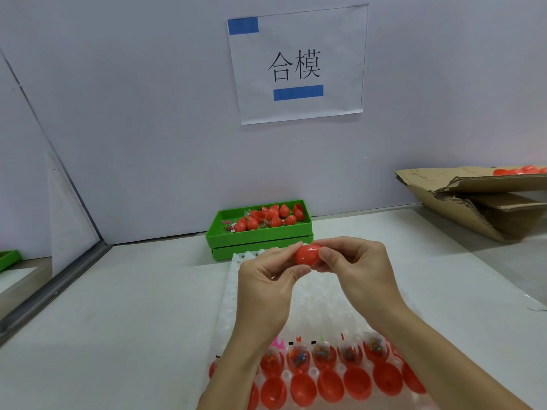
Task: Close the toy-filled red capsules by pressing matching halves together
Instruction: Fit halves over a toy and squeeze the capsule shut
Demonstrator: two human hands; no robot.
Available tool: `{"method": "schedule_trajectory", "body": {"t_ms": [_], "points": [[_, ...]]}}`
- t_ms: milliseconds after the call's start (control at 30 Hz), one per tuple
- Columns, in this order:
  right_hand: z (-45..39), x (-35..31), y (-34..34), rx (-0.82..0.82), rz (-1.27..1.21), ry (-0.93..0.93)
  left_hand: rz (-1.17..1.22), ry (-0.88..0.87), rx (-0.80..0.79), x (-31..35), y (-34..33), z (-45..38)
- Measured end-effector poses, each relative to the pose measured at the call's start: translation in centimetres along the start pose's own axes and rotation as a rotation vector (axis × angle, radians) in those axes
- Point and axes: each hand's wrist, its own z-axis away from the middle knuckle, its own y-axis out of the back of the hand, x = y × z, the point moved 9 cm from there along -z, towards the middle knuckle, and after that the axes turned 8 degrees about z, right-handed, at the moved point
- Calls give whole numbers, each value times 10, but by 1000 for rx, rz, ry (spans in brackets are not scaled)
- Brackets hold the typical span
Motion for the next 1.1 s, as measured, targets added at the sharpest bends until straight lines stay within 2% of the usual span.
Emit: {"method": "schedule_trajectory", "body": {"t_ms": [300,867,1100], "points": [[1,5,-8,-57,6,-24,32,57,92,-9,7,1],[1,10,-7,-62,-41,-76,28,52,56,-3,7,-1],[0,7,-6,-59,19,-43,-88,18,37,-4,4,-1]]}}
